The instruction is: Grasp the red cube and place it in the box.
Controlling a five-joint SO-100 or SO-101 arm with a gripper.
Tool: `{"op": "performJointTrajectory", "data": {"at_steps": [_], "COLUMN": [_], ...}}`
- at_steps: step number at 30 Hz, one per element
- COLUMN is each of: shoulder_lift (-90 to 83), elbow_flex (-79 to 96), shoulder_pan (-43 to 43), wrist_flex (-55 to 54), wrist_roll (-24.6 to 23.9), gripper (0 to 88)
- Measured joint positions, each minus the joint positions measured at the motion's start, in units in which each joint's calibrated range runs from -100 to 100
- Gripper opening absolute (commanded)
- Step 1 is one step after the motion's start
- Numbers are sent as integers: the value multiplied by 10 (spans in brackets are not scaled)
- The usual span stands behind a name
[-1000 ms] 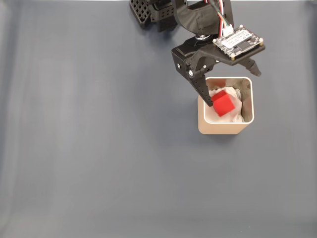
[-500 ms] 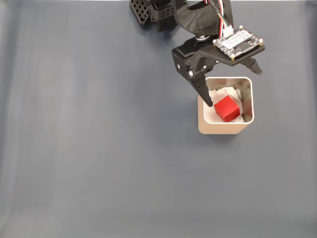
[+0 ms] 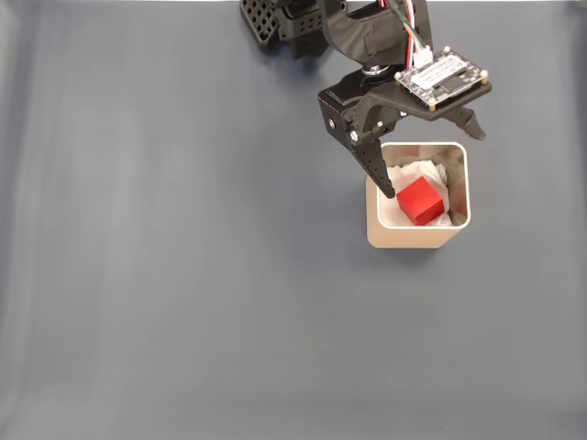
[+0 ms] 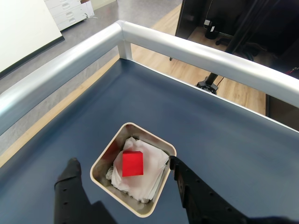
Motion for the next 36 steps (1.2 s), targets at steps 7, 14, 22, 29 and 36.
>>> {"op": "performJointTrajectory", "data": {"at_steps": [7, 14, 22, 29, 36], "shoulder_lift": [-14, -22, -68, -193, -324], "elbow_flex": [3, 7, 77, 207, 332], "shoulder_pan": [17, 68, 141, 180, 201], "wrist_flex": [0, 0, -2, -2, 24], "wrist_roll": [-18, -24, -27, -27, -27], "gripper": [34, 2, 2, 2, 2]}}
